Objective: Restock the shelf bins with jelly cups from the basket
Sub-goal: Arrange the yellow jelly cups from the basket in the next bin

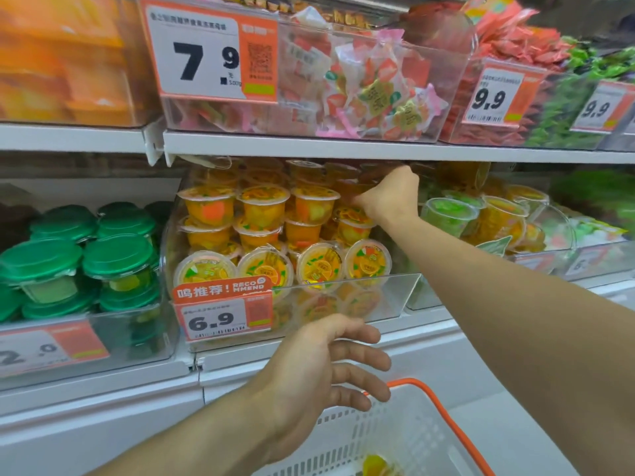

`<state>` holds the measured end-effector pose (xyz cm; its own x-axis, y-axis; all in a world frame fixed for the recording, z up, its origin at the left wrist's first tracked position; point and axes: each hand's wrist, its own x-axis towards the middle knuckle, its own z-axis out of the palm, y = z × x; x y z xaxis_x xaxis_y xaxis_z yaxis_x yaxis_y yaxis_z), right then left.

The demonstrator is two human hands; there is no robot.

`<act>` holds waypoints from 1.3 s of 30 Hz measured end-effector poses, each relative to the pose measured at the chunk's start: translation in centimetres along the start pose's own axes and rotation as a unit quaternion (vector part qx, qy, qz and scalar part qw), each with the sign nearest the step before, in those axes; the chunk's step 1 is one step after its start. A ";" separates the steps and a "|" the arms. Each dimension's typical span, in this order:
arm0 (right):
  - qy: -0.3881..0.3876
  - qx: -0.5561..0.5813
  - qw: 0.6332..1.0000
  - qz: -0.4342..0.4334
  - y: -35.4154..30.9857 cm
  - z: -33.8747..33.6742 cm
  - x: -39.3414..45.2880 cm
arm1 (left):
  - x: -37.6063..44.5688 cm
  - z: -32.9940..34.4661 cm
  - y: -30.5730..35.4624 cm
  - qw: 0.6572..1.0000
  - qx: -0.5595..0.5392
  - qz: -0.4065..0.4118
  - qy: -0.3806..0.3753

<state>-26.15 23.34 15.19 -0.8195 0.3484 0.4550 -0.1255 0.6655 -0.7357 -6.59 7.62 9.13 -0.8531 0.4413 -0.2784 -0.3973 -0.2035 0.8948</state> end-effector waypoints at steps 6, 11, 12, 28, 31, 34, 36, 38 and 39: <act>0.012 -0.026 1.000 -0.001 0.6 1.3 0.3 | 0.0 -0.2 -0.3 1.000 0.005 -0.009 -0.003; -0.032 -0.062 0.996 -0.058 0.6 -0.9 -1.5 | 0.0 -0.1 -0.2 1.000 0.014 -0.014 0.013; -0.030 -0.063 0.994 -0.086 0.7 -1.6 -2.1 | 0.1 0.0 -0.3 1.000 0.018 -0.016 0.017; -0.234 -0.093 0.959 -0.129 20.7 -3.9 -27.8 | 6.3 -2.0 -13.9 0.788 0.594 -0.159 -0.038; -0.397 -0.242 0.883 0.059 25.9 -2.2 -31.6 | 7.0 -2.6 -19.0 0.760 0.621 -0.180 -0.067; -0.457 -0.311 0.819 0.151 29.9 -1.1 -33.7 | 7.5 -3.3 -23.1 0.758 0.624 -0.185 -0.038; -0.463 -0.294 0.817 0.180 32.1 0.0 -34.5 | 8.1 -4.0 -25.5 0.757 0.629 -0.176 -0.021; -0.476 -0.277 0.810 0.201 33.4 1.4 -35.0 | 9.0 -4.7 -27.3 0.757 0.628 -0.179 -0.018; -0.465 -0.288 0.814 0.196 33.8 2.2 -35.2 | 9.4 -5.0 -28.2 0.758 0.626 -0.182 -0.017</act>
<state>-2.78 32.18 -26.81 -0.8354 0.1363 -0.5325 0.3112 0.9158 -0.2538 -5.08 13.12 -20.43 -0.7456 0.2964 -0.5969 0.0462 0.9165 0.3973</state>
